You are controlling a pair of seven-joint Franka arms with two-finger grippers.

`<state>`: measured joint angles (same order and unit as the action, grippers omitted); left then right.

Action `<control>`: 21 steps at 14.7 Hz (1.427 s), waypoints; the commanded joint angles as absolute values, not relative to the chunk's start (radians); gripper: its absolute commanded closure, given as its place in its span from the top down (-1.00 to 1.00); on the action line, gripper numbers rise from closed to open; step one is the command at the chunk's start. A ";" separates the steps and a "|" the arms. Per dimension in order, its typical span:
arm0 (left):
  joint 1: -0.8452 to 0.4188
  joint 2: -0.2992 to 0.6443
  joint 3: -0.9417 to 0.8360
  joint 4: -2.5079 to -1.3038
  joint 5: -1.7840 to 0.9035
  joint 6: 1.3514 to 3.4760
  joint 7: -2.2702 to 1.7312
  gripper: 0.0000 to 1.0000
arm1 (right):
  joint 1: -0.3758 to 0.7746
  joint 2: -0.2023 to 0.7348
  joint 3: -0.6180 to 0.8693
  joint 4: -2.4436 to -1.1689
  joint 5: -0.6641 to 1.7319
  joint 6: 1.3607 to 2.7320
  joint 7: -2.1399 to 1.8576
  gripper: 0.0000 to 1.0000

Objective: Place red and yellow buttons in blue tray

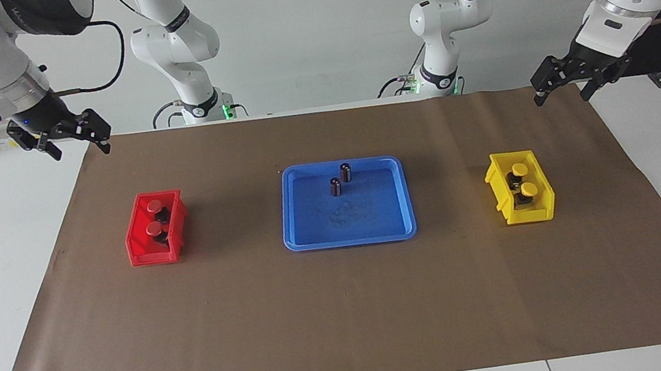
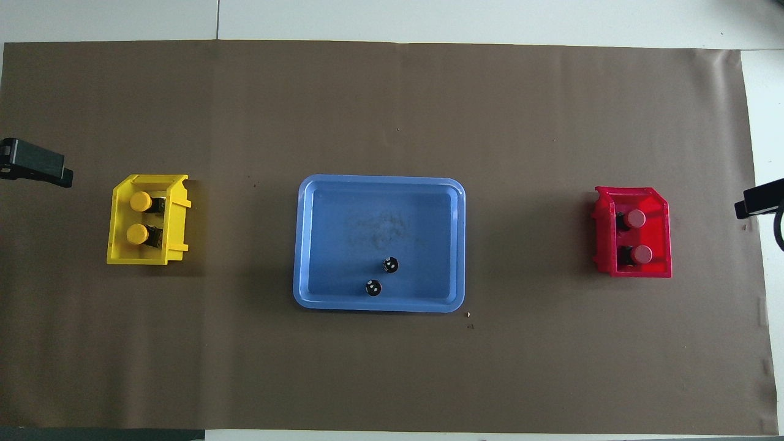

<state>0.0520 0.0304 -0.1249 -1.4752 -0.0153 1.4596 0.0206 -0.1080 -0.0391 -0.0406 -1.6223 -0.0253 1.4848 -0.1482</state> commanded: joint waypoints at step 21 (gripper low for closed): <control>0.058 -0.002 -0.124 -1.513 -0.029 1.466 0.011 1.00 | -0.091 0.041 -0.031 -1.920 -0.002 1.971 -0.207 0.76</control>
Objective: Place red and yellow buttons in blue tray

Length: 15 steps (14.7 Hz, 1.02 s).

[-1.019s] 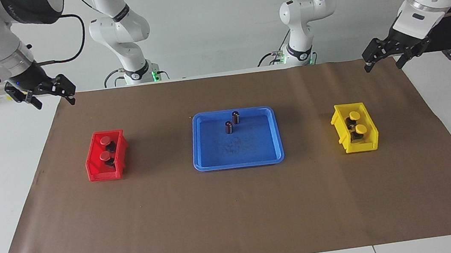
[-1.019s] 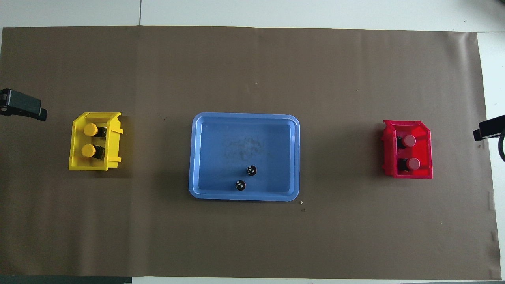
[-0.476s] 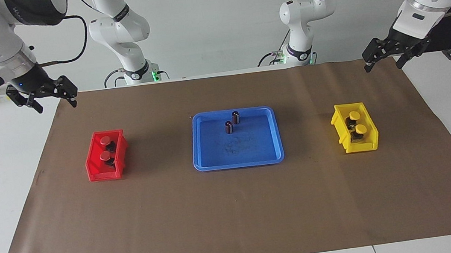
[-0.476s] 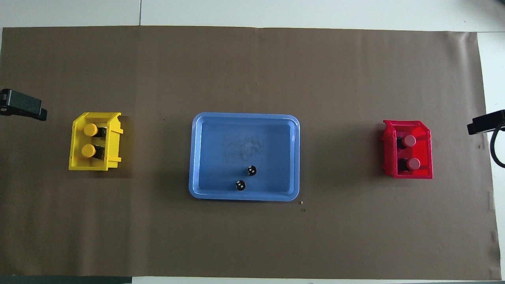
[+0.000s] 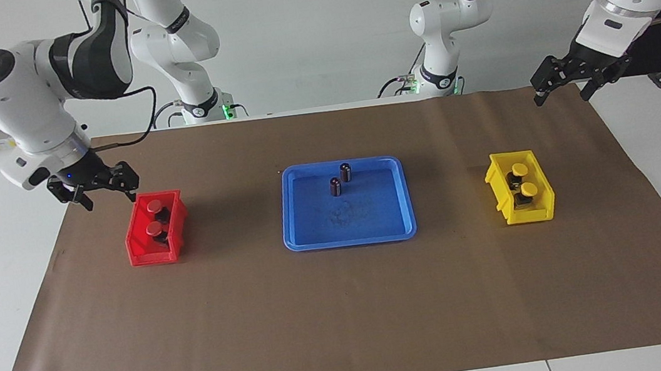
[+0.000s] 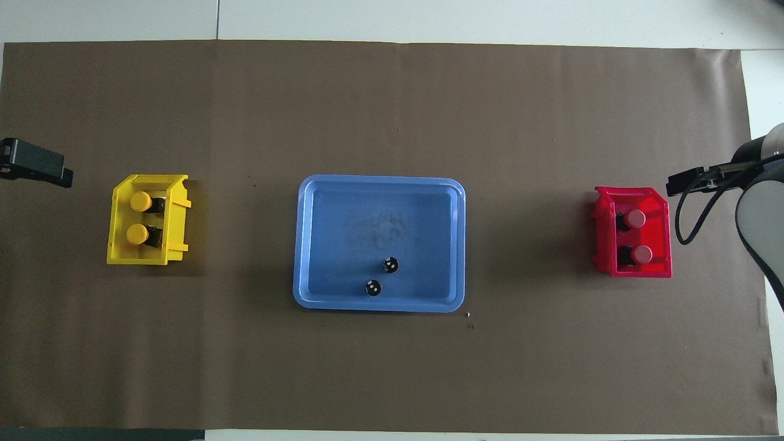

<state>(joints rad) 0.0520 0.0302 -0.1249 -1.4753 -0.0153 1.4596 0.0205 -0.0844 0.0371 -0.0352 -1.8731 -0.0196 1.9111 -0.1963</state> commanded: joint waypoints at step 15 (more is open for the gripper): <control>0.058 -0.002 -0.124 -1.514 -0.029 1.466 0.011 1.00 | -0.078 0.058 -0.031 -2.158 -0.003 2.258 -0.138 0.33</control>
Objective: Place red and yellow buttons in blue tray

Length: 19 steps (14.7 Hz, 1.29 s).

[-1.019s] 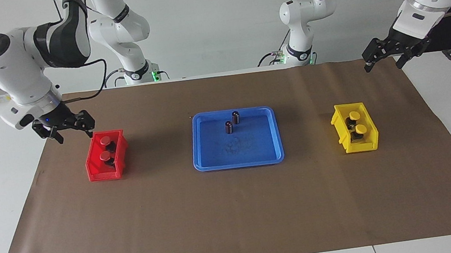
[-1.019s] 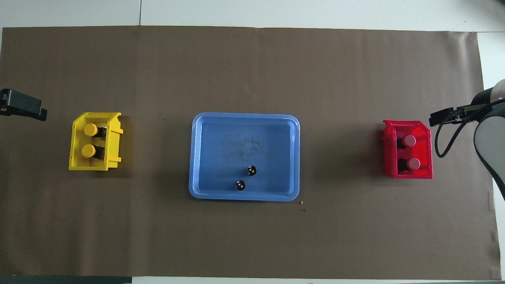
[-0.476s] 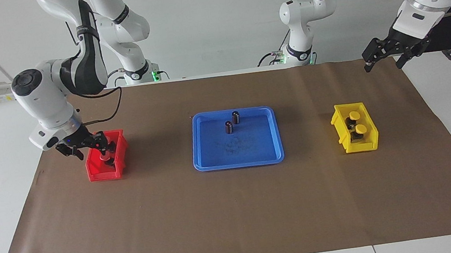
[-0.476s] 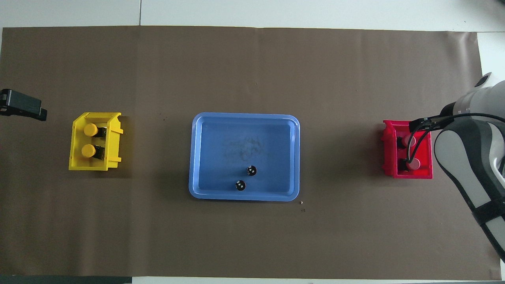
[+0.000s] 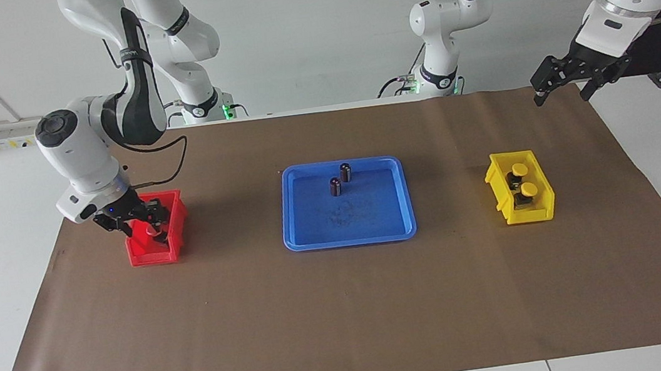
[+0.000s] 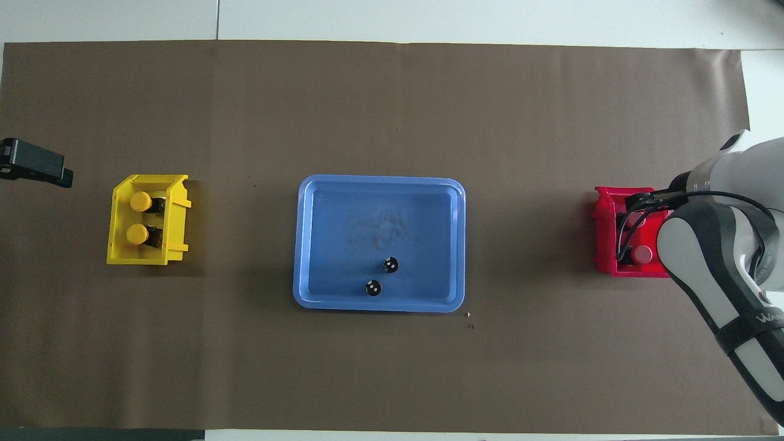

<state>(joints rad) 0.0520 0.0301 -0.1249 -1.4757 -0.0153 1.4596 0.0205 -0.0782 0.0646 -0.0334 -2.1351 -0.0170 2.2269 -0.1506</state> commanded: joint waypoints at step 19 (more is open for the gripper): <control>0.084 -0.002 -0.121 -1.520 -0.009 1.488 0.012 1.00 | -0.078 0.038 -0.029 -2.261 -0.005 2.350 -0.141 -0.44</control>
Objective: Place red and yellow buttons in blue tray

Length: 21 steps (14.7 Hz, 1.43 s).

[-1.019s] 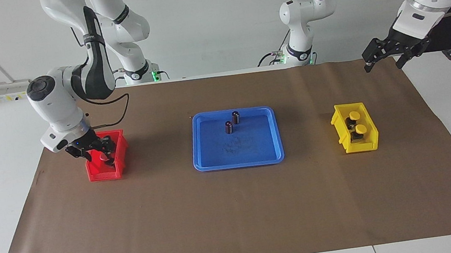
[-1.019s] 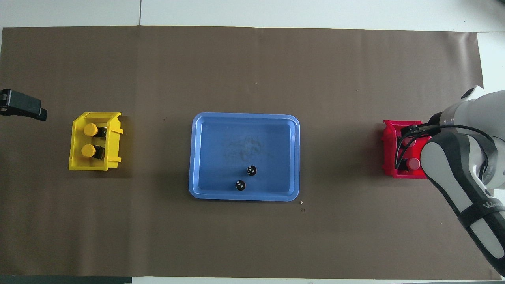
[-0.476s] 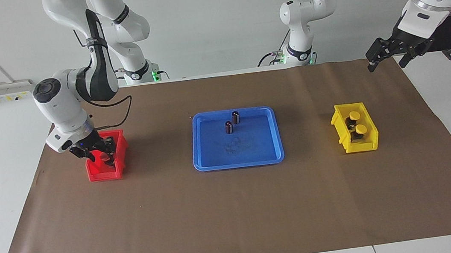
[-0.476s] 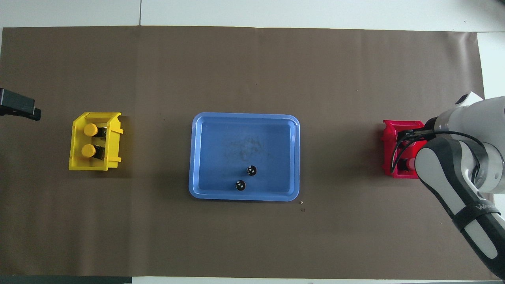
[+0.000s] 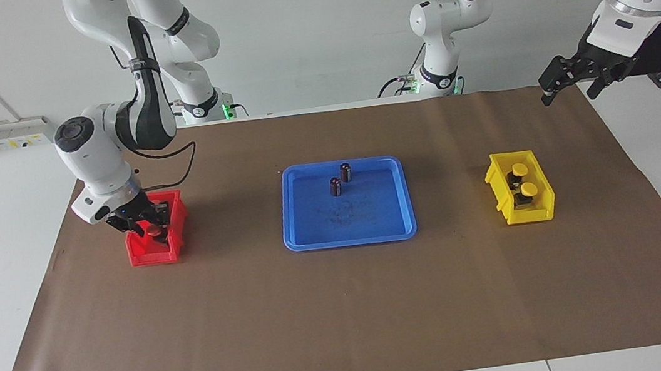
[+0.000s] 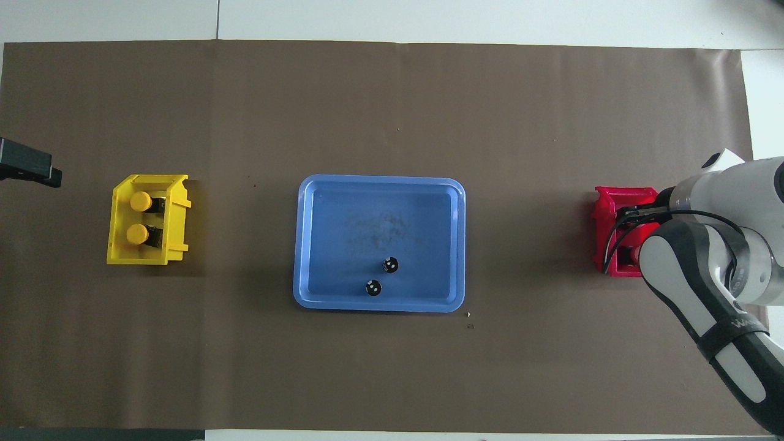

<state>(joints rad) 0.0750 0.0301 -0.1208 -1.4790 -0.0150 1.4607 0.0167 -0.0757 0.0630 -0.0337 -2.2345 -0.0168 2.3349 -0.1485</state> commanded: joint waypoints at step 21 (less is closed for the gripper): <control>0.117 0.032 -0.124 -2.078 -0.011 2.198 0.005 0.37 | 0.584 0.425 -0.017 -1.534 -0.051 2.001 0.711 -0.71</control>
<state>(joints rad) 0.1322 0.0303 -0.1299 -2.0453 -0.0143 2.1487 0.0168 0.5630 0.3817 -0.0105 -1.5527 -0.0518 1.9604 0.6559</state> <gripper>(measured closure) 0.282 0.586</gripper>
